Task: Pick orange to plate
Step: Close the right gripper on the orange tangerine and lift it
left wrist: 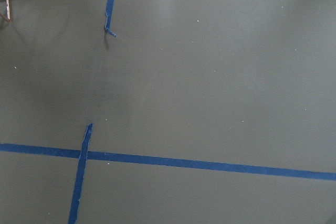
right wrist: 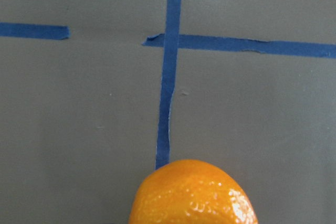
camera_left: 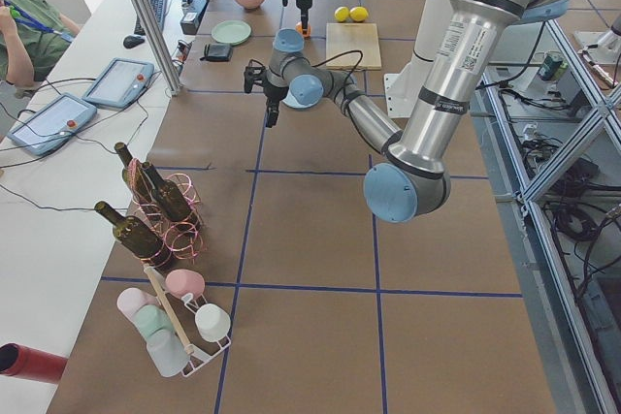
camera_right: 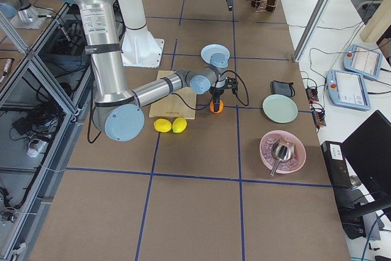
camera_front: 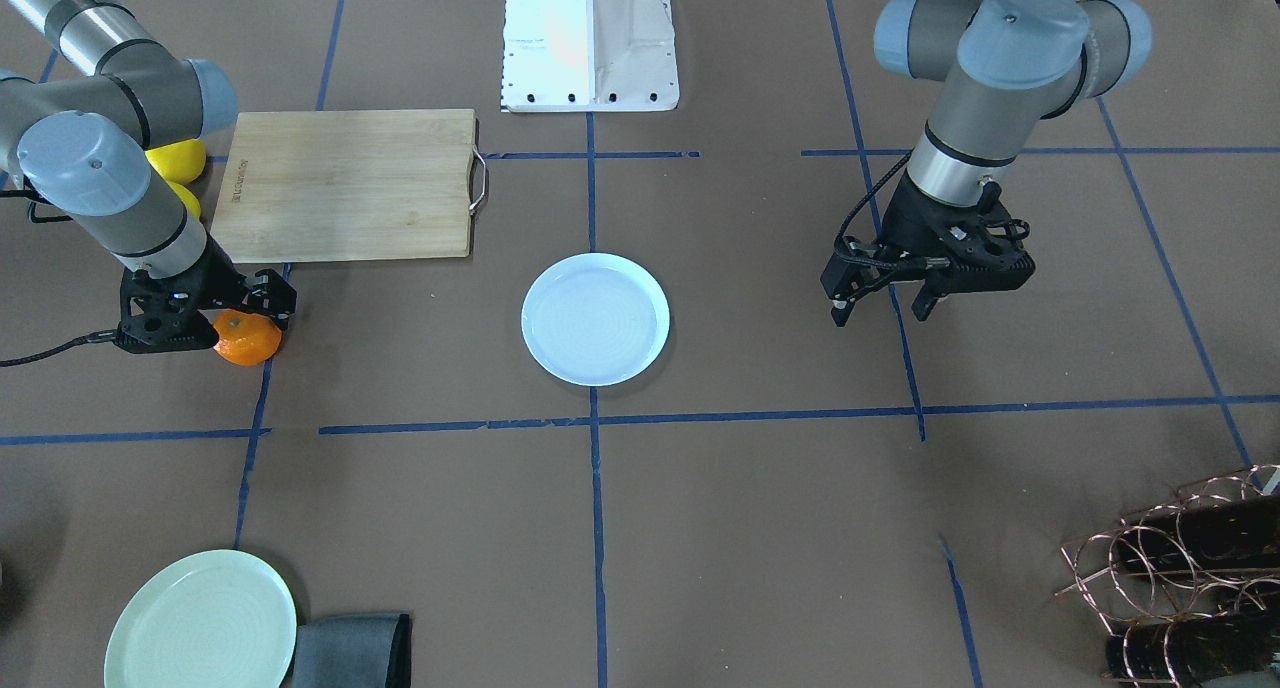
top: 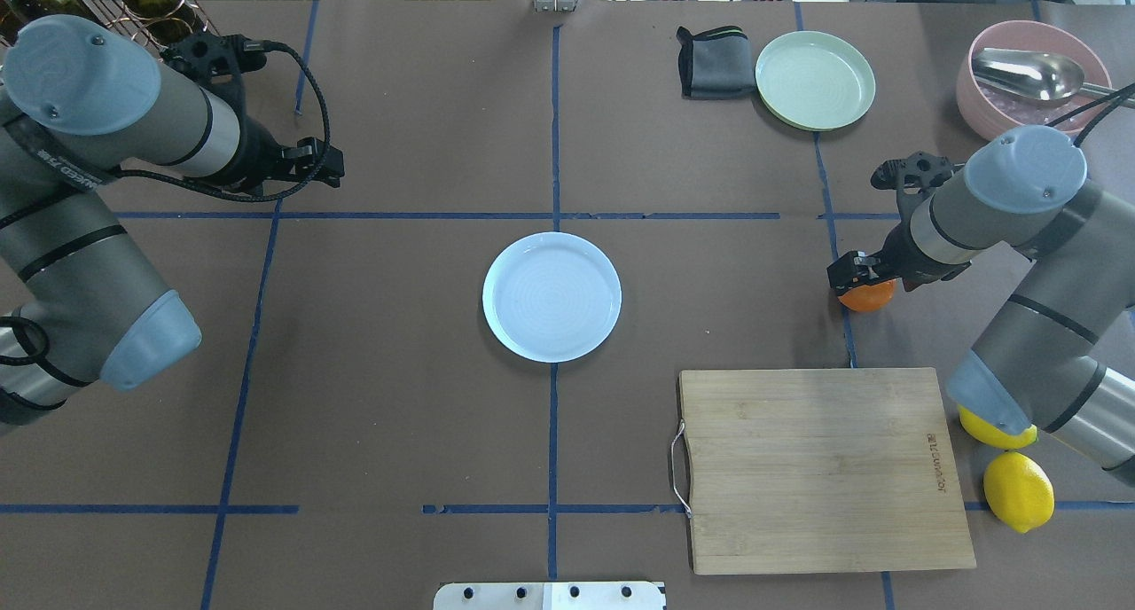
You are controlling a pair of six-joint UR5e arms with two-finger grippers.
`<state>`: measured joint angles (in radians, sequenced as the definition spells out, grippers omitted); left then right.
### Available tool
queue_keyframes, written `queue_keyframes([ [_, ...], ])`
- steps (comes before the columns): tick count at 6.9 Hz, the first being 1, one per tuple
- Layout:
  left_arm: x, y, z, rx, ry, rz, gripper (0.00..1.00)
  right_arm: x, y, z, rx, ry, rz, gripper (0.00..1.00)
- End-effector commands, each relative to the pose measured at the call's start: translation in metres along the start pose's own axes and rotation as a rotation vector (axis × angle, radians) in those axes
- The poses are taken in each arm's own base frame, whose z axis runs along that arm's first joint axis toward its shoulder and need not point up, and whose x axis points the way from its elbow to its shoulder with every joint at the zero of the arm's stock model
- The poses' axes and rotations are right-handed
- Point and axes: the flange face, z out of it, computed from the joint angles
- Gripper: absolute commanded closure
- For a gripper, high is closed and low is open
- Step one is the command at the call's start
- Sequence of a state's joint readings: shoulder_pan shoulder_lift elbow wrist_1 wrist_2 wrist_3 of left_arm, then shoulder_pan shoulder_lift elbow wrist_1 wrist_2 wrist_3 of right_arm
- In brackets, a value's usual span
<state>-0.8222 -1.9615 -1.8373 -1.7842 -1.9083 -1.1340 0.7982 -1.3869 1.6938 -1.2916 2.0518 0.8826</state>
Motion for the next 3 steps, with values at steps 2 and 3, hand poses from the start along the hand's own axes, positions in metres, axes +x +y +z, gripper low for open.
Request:
queue_keyframes([
  [2, 0.0002, 0.0004, -0.0013, 0.001, 0.002, 0.0, 0.0, 0.001, -0.0032, 0.0052, 0.0, 0.011, -0.001, 0.0],
  [3, -0.0023, 0.0011, -0.0001, -0.001, -0.002, -0.002, 0.0, 0.002, -0.0038, 0.0054, 0.0, 0.012, 0.005, 0.18],
])
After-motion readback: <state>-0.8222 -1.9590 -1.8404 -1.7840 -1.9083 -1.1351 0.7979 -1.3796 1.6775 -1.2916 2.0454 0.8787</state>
